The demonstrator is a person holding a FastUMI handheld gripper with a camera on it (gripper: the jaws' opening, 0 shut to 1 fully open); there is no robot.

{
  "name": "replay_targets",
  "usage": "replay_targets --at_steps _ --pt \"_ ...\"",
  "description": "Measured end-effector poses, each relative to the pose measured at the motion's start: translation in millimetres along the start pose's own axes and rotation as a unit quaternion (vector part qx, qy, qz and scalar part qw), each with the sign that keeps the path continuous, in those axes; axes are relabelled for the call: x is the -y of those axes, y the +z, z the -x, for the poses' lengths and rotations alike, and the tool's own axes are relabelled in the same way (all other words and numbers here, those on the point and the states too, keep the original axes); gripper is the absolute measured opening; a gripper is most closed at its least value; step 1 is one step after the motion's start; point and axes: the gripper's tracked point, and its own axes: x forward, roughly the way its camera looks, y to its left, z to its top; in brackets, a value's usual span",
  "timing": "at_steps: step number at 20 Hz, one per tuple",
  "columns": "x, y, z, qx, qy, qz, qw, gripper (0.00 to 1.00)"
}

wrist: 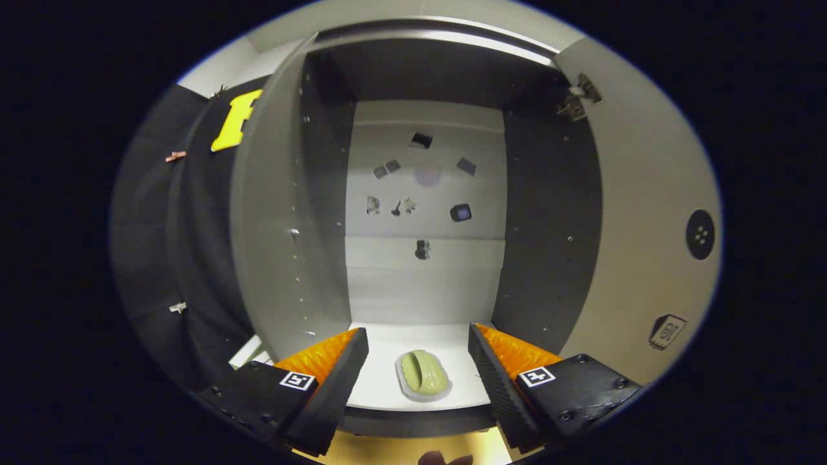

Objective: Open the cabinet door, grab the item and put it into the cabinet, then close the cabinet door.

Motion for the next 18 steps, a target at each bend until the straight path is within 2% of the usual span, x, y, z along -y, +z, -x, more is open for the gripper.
replay_targets --at_steps 7,18 --pt "9.6 41.8 104.8 0.064 -0.002 0.005 0.998 0.98" --pt "49.9 40.0 265.4 0.086 -0.004 0.019 0.996 0.98"
